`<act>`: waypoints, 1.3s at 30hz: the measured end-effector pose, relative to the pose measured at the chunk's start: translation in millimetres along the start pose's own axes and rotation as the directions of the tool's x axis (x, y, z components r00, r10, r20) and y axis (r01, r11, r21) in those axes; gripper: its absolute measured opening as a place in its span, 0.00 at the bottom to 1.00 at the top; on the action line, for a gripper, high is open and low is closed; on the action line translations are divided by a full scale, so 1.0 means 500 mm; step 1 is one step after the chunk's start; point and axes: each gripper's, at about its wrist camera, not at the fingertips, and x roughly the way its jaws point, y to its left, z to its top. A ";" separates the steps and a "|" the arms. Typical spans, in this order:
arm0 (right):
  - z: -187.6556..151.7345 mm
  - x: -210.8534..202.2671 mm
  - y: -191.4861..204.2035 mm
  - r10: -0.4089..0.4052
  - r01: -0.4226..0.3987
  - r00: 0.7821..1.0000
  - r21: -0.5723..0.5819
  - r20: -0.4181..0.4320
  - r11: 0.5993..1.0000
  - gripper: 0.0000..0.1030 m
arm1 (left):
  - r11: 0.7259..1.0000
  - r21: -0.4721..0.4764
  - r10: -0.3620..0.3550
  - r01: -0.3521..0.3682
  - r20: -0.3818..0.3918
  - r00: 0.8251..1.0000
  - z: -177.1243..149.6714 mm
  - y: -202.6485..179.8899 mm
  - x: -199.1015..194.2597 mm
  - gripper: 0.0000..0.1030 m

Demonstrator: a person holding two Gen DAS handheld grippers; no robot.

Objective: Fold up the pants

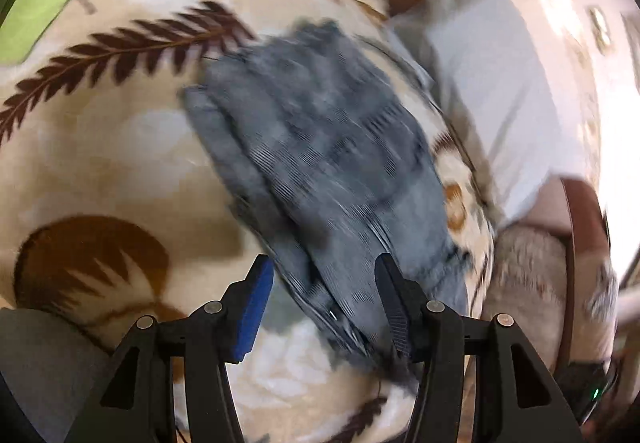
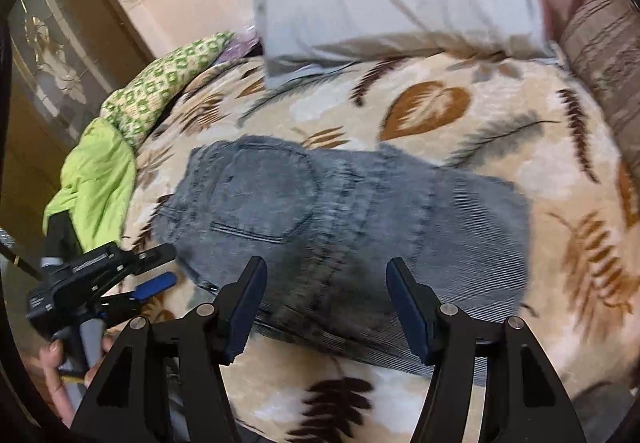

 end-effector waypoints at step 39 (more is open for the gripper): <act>0.105 -0.003 -0.005 0.234 -0.236 0.972 0.067 0.036 0.970 0.61 | 0.576 0.724 0.022 -0.379 0.450 0.893 -0.201 -0.364 -0.034 0.15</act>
